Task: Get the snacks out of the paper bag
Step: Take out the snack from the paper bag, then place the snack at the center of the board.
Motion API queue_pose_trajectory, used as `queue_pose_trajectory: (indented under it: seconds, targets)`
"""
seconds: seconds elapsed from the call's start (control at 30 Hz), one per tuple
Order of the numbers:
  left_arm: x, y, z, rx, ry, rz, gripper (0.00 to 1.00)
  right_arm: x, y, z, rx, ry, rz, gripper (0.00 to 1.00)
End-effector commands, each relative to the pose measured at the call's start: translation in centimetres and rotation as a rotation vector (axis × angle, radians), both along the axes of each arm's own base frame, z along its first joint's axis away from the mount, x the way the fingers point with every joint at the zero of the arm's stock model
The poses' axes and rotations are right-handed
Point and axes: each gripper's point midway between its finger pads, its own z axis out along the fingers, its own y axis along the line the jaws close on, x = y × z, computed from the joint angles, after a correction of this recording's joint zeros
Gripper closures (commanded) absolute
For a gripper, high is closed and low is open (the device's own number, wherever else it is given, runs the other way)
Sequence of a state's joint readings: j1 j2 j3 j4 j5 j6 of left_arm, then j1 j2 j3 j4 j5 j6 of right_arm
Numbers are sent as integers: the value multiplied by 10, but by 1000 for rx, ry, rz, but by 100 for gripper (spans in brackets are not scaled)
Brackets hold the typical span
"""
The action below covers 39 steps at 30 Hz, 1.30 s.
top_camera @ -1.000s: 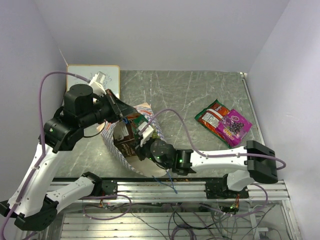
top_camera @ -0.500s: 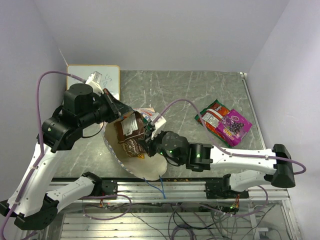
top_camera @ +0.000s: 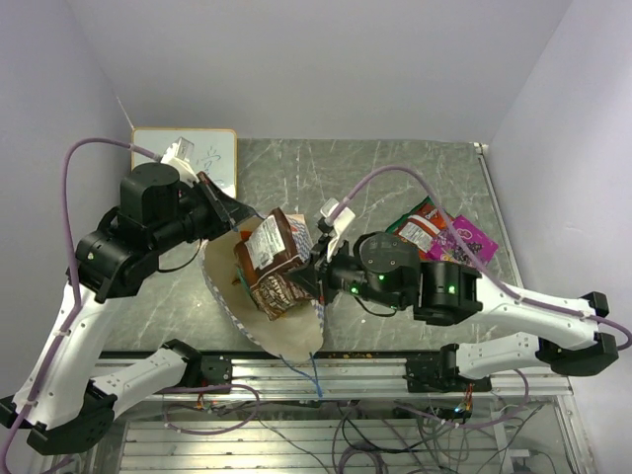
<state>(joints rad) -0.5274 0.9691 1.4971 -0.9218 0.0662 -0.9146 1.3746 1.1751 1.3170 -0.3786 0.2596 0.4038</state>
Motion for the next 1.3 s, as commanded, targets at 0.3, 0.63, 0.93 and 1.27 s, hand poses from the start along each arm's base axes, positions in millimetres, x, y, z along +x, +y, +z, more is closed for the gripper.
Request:
queue_pose_trajectory:
  seconds: [0.3, 0.63, 0.93, 1.27]
  targets:
    - [3, 1, -4, 7, -15, 10, 93, 11, -98, 100, -21, -118, -129, 100]
    - [1, 1, -9, 23, -2, 3, 93, 43, -144, 180, 105, -217, -374, 100]
    - [-1, -1, -10, 6, 2, -6, 93, 100, -166, 163, -88, -376, -771, 100]
    - [-1, -2, -11, 10, 7, -16, 93, 220, -203, 52, -260, -154, -844, 100]
